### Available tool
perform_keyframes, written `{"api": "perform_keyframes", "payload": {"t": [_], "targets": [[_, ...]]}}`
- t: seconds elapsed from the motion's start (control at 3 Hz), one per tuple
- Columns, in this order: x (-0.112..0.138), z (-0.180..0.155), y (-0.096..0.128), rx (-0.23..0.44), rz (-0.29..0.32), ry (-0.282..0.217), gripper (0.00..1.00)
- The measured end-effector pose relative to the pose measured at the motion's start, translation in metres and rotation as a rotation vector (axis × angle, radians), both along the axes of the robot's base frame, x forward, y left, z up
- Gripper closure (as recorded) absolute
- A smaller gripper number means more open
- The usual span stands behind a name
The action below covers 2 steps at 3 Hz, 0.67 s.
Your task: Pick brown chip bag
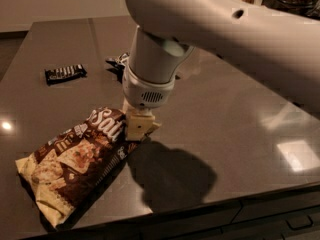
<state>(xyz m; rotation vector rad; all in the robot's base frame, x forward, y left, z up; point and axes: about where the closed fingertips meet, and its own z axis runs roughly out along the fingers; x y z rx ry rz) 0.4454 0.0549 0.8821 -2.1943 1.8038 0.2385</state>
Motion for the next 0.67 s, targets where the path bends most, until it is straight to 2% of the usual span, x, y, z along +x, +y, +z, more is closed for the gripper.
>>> {"api": "perform_keyframes", "payload": {"t": [0.33, 0.67], "targets": [[0.006, 0.047, -0.007, 0.060, 0.005, -0.021, 0.96], [0.006, 0.084, -0.012, 0.108, 0.016, -0.032, 1.00]]}}
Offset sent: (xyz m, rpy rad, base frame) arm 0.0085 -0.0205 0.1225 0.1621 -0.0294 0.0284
